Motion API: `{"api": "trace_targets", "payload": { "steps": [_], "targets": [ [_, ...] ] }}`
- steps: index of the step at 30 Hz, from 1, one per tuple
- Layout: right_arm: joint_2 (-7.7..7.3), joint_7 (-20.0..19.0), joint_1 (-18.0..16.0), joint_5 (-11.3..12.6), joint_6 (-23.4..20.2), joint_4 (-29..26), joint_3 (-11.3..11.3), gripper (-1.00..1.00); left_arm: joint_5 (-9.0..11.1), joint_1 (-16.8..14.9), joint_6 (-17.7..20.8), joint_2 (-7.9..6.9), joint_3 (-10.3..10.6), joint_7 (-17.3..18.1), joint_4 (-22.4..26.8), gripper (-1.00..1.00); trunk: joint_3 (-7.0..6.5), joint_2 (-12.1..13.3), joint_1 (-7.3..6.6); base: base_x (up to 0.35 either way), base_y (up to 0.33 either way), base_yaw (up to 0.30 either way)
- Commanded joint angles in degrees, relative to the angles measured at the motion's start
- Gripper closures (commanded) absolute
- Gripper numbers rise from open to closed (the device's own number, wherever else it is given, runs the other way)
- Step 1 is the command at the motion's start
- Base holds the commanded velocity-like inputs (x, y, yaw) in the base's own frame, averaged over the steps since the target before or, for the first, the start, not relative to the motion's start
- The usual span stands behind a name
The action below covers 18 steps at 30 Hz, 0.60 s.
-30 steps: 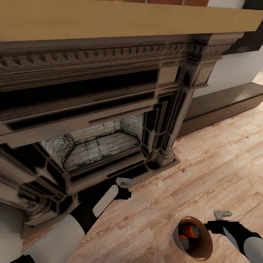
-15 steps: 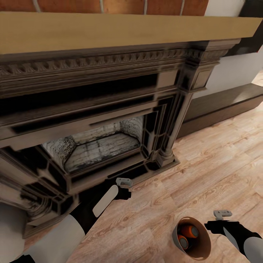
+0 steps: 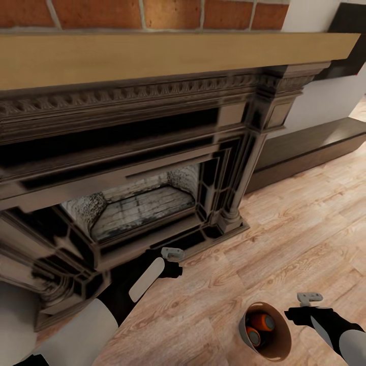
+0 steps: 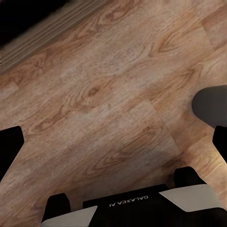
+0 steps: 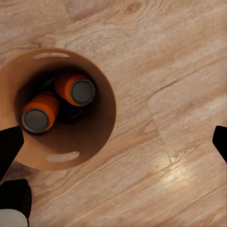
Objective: Put the three can of soda from the living room inside the tash can in the kitchen.
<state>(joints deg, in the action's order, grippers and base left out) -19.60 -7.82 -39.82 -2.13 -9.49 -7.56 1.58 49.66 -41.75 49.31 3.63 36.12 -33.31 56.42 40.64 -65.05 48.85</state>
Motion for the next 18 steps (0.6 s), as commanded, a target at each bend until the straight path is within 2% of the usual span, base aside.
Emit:
{"api": "trace_targets", "payload": {
  "steps": [1,6,18],
  "targets": [
    [0.00,0.0,0.0,0.0,0.0,0.0,0.0,-1.00,0.0,0.0,0.0,-0.01,0.0,0.0,0.0,-1.00,-0.19,0.4,-0.23,0.000,0.000,0.000],
    [0.00,-0.2,0.0,0.0,0.0,0.0,0.0,-1.00,0.0,0.0,0.0,-0.02,0.0,0.0,0.0,-1.00,-1.08,2.4,-1.32,0.000,0.000,0.000],
    [-0.01,-0.6,0.0,0.0,0.0,0.0,-0.1,-1.00,0.1,0.1,-0.3,0.02,0.0,0.0,0.0,-1.00,-1.08,2.4,-1.32,0.000,0.000,0.000]
  ]
}}
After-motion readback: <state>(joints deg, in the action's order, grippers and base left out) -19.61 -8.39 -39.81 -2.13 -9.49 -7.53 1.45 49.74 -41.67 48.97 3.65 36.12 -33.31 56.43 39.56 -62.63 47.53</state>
